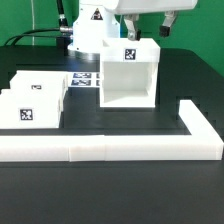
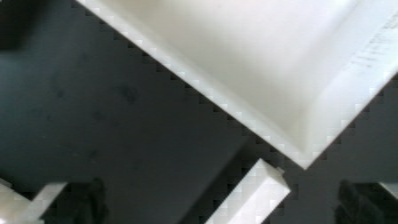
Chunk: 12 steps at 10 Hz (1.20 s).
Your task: Assemble drawer
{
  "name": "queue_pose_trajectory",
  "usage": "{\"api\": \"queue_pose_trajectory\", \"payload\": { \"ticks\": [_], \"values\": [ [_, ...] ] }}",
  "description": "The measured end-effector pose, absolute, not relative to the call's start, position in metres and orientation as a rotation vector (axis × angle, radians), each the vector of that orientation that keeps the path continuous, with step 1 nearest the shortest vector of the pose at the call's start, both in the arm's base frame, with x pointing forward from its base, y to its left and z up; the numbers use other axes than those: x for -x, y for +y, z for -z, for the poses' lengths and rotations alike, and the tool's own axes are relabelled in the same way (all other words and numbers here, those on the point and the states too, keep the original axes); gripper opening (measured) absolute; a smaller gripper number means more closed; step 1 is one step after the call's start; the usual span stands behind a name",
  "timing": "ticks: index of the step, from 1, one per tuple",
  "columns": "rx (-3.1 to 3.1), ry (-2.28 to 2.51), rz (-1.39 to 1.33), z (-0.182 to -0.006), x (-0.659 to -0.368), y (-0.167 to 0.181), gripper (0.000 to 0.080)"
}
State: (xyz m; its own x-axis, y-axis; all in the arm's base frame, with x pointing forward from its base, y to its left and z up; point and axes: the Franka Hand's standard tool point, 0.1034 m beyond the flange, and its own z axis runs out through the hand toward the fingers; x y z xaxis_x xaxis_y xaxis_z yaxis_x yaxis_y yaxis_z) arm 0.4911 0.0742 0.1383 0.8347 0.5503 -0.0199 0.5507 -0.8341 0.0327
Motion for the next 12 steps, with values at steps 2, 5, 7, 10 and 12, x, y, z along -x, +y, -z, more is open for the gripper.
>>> {"api": "queue_pose_trajectory", "payload": {
  "ticks": [2,5,7,10,12],
  "values": [
    [-3.035,0.566,0.011,-0.138,-0.461,0.078,0.0650],
    [-3.093,0.307,0.053,-0.127,-0.439,0.085,0.0650],
    [-3.093,0.313,0.054,-0.126,-0.439,0.085,0.0650],
    [-3.113,0.163,0.058,-0.126,-0.438,0.086,0.0650],
    [-3.125,-0.098,0.071,-0.117,-0.426,0.094,0.0650]
  ]
}}
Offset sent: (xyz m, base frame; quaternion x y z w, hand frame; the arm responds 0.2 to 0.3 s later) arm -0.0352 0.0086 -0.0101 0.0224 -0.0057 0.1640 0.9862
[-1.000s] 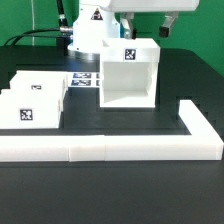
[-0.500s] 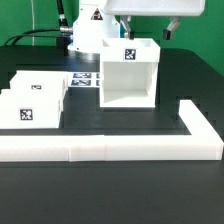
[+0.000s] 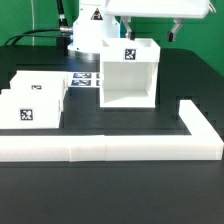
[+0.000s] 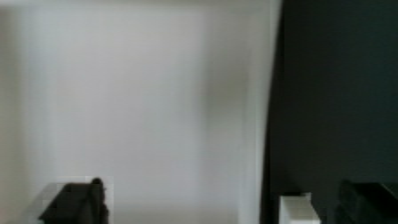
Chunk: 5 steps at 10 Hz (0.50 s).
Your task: Assemble drawer
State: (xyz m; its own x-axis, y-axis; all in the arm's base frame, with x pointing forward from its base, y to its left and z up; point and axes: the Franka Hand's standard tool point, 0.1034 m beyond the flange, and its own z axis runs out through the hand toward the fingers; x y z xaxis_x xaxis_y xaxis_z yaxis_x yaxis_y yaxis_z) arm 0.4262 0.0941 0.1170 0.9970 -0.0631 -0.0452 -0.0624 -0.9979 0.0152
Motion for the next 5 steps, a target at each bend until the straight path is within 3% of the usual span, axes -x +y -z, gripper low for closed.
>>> {"api": "queue_pose_trajectory", "payload": {
  "ticks": [5],
  "values": [
    [-3.130,-0.137,0.078,-0.098,-0.410,0.101,0.0650]
  ]
}}
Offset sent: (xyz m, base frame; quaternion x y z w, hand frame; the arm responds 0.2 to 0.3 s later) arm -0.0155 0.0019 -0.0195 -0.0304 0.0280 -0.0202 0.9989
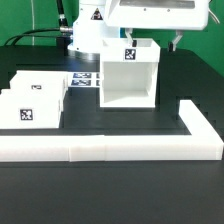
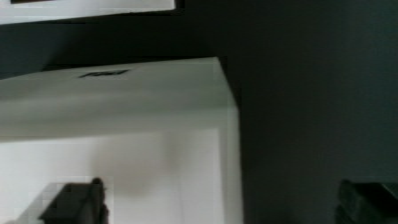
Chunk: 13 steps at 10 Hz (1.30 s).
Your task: Assemble drawer
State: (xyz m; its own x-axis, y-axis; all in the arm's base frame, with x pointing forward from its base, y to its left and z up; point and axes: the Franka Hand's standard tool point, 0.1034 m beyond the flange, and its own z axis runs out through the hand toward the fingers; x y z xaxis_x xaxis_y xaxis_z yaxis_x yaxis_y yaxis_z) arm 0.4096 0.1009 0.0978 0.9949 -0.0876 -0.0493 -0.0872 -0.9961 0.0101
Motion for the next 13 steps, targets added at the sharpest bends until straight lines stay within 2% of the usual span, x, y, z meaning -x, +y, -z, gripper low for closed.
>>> {"api": "queue_pose_trajectory", "payload": {
  "ticks": [1,2,4,5,6,7,13],
  "values": [
    [-3.132,-0.147,0.079,-0.0979,-0.4098,0.1014,0.0527],
    [-3.133,-0.147,0.079,-0.0979,-0.4098,0.1013,0.0527],
    [-3.133,-0.147,0.079,-0.0979,-0.4098,0.1013,0.0250],
    [-3.133,-0.147,0.079,-0.0979,-0.4098,0.1013,0.0250],
    [-3.133,-0.147,0.079,-0.0979,-0.4099,0.1013,0.0079],
    [-3.134,-0.148,0.079,-0.0979,-0.4099,0.1014,0.0037],
    [-3.135,-0.130,0.079,-0.0976,-0.4114,0.1009,0.0037]
  ]
}}
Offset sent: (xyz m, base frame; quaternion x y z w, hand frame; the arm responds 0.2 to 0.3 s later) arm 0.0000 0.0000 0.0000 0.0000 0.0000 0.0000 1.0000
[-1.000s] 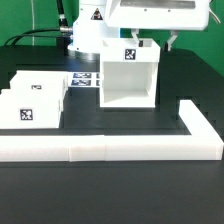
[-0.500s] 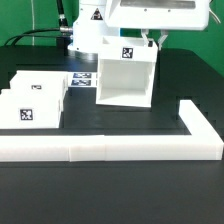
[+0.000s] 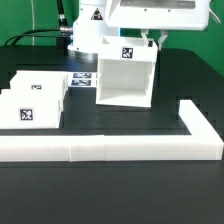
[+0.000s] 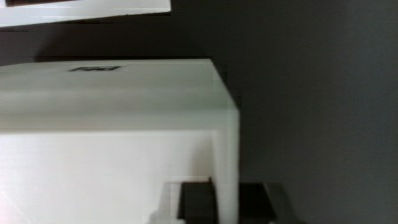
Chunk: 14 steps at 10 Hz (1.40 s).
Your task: Assemble drawer
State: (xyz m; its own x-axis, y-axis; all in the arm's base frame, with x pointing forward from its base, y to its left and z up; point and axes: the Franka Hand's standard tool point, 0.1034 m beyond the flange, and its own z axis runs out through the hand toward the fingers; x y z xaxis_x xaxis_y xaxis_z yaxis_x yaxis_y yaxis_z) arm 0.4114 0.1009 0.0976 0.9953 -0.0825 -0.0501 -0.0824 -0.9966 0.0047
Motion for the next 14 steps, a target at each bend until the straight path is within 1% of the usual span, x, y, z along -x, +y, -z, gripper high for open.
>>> {"api": "queue_pose_trajectory", "payload": {
  "ticks": [2,7,9,11,14],
  "values": [
    [-3.149,-0.060,0.049,-0.098,-0.436,0.100,0.0038],
    [-3.178,0.010,-0.066,-0.099,-0.523,0.101,0.0038],
    [-3.187,0.009,-0.114,-0.099,-0.552,0.106,0.0038],
    [-3.190,0.002,-0.130,-0.100,-0.561,0.107,0.0038],
    [-3.192,-0.041,-0.129,-0.100,-0.561,0.108,0.0038]
  ]
}}
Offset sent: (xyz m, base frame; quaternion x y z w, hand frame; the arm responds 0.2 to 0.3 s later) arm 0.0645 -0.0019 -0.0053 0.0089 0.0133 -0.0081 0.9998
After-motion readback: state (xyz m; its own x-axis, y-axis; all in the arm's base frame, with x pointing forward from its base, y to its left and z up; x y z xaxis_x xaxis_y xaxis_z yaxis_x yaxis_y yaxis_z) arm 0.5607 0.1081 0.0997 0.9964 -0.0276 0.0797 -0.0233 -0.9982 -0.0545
